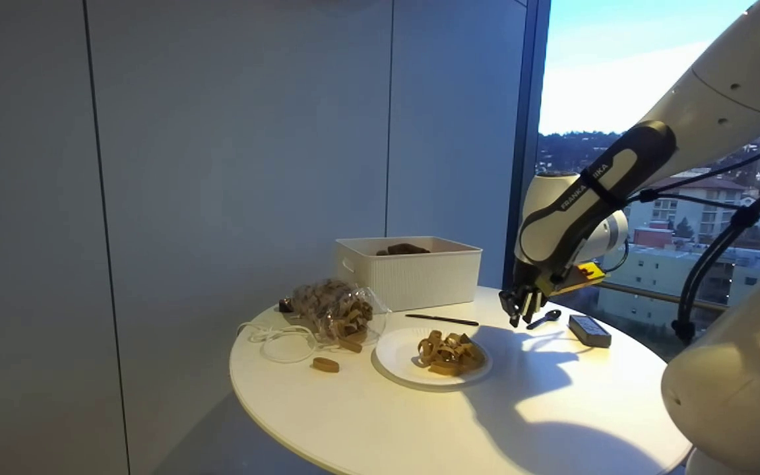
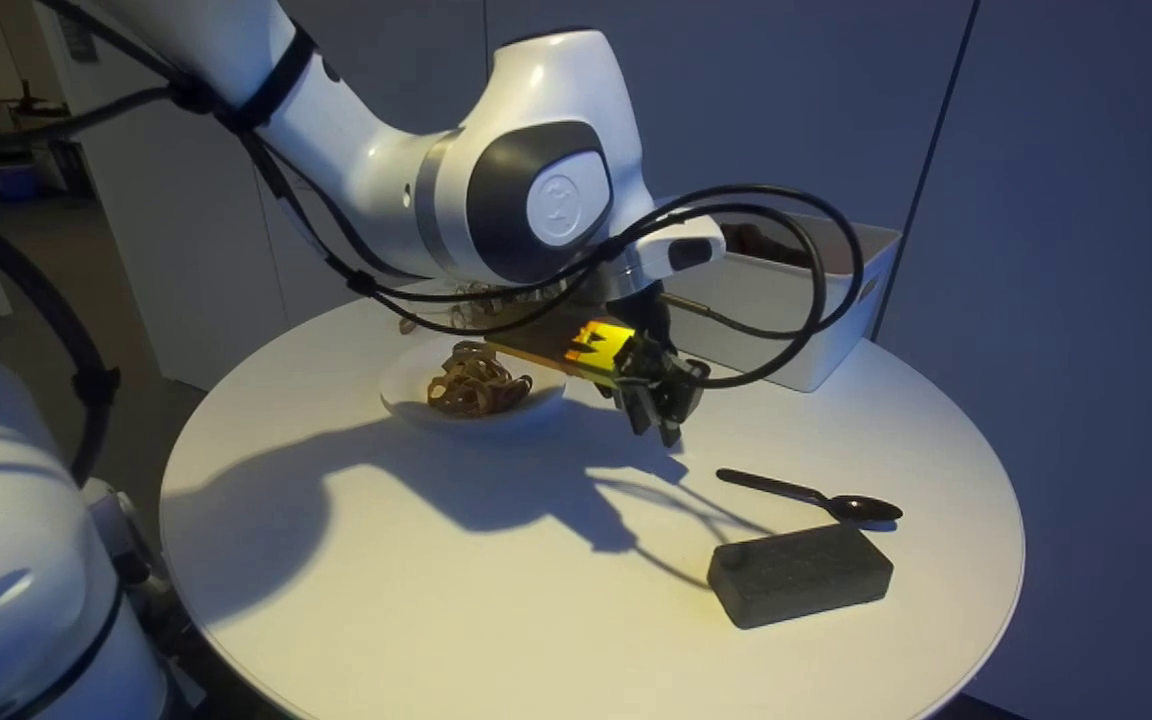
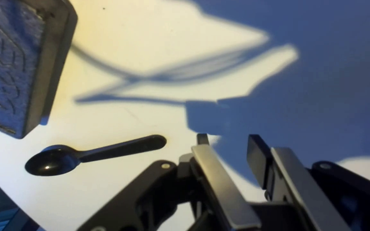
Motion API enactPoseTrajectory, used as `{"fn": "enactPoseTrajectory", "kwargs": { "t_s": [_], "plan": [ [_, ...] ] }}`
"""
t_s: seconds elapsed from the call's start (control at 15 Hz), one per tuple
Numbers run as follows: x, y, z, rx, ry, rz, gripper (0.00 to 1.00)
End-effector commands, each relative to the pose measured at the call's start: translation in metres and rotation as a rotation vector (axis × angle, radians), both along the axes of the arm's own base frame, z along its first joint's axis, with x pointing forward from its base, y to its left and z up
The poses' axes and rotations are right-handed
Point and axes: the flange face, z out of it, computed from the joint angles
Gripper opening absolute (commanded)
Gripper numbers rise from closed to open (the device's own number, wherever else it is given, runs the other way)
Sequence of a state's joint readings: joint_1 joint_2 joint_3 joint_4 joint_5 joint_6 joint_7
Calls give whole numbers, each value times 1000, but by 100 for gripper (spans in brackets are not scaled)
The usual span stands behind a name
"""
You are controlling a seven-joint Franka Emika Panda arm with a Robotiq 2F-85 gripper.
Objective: Move the white plate backwards then put some rubber bands on the plate.
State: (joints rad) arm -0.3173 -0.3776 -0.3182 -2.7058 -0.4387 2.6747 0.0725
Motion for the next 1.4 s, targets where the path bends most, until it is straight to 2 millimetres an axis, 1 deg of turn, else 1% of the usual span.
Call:
{"fn": "enactPoseTrajectory", "kwargs": {
  "t_s": [0.0, 0.13, 0.2, 0.27, 0.47, 0.6, 0.87, 0.93, 1.2, 1.33],
  "plan": [
    [22, -14, 18, 7, -68, -179, 69],
    [32, -21, 22, 56, -53, -281, 84],
    [37, -24, 24, 84, -35, -329, 90],
    [43, -27, 24, 119, -21, -371, 99],
    [60, -41, 24, 194, 6, -519, 100],
    [69, -57, 21, 227, 1, -621, 100],
    [79, -87, 4, 264, -15, -826, 100],
    [79, -95, -1, 270, -21, -878, 100],
    [65, -126, -19, 276, -33, -1086, 100],
    [59, -137, -26, 297, -39, -1187, 100]
  ]
}}
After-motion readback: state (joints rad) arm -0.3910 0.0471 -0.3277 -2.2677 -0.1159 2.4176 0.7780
